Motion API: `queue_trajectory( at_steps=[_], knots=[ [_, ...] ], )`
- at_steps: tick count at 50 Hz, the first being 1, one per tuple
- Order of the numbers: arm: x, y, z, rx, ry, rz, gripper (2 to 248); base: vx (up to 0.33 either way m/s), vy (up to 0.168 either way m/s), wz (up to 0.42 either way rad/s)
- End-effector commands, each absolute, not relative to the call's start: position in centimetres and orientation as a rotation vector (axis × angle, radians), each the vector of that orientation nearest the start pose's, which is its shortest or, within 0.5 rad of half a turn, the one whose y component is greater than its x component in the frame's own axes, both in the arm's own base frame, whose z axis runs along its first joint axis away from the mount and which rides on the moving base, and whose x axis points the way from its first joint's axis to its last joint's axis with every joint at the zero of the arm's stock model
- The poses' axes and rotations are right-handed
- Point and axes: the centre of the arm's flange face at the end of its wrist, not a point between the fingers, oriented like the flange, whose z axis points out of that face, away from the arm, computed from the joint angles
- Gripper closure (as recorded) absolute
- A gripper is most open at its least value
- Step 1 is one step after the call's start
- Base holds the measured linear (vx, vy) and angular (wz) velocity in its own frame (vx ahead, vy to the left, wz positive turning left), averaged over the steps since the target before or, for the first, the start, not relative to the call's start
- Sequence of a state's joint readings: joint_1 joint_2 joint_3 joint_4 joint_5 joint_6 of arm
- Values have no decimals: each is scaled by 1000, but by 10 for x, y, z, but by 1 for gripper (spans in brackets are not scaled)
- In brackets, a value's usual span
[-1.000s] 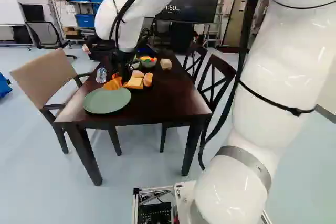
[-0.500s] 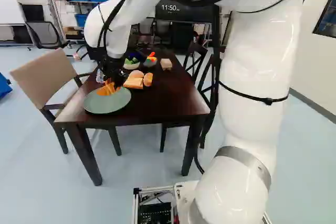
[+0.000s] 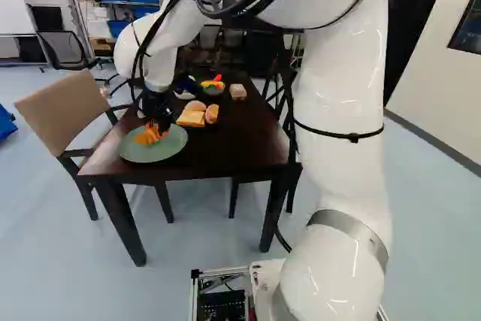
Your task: Move the croissant to the empty plate
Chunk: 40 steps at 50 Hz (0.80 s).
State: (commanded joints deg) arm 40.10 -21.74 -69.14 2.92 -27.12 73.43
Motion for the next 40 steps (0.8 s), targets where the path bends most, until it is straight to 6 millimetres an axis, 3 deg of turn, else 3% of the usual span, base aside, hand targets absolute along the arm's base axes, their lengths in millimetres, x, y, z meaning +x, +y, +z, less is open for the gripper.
queue_trajectory(
  at_steps=[10,11,15,16,20,21,25,26,31,32,40],
  knots=[
    [451,382,464,-2683,864,-239,152,0,0,0],
    [451,382,464,-2683,864,-239,133,0,0,0],
    [451,382,464,-2683,864,-239,133,0,0,0],
    [451,382,464,-2683,864,-239,100,0,0,0],
    [451,382,464,-2683,864,-239,100,0,0,0],
    [451,382,464,-2683,864,-239,65,0,0,0],
    [451,382,464,-2683,864,-239,65,0,0,0],
    [451,382,464,-2683,864,-239,30,0,0,0],
    [451,382,464,-2683,864,-239,30,0,0,0],
    [451,382,464,-2683,864,-239,4,0,0,0],
    [449,381,469,-2676,861,-245,3,0,0,0]
  ],
)
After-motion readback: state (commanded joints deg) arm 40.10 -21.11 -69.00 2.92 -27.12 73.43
